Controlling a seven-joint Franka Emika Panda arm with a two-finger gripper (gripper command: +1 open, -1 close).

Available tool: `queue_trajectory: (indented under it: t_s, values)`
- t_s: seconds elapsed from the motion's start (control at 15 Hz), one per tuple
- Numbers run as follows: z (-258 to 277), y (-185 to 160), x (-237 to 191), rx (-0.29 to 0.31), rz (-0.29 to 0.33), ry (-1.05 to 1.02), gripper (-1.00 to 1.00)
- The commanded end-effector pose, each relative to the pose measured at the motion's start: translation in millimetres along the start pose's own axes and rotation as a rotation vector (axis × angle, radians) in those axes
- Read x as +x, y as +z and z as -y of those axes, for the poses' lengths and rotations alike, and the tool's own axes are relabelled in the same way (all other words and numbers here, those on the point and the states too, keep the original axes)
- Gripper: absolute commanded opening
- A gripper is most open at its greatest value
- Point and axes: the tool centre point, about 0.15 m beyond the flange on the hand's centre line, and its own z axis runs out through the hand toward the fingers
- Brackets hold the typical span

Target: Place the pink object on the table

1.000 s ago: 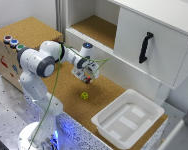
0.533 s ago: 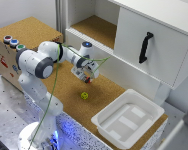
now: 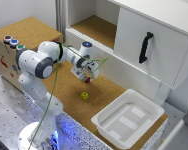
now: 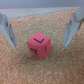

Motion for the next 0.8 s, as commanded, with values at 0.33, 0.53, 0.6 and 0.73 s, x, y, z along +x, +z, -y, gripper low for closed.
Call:
queue_trajectory:
  t_s: [0.33, 0.53, 0.6, 0.73]
  values:
    - [0, 0, 0, 0.0, 0.0, 0.0, 1.0]
    - [-32, -15, -6, -0.035, -0.035, 0.008, 1.0]
    - [-54, -18, -16, -0.077, -0.021, 0.026, 1.0]
    - [-86, -23, -37, -0.11, -0.004, 0.05, 1.0]
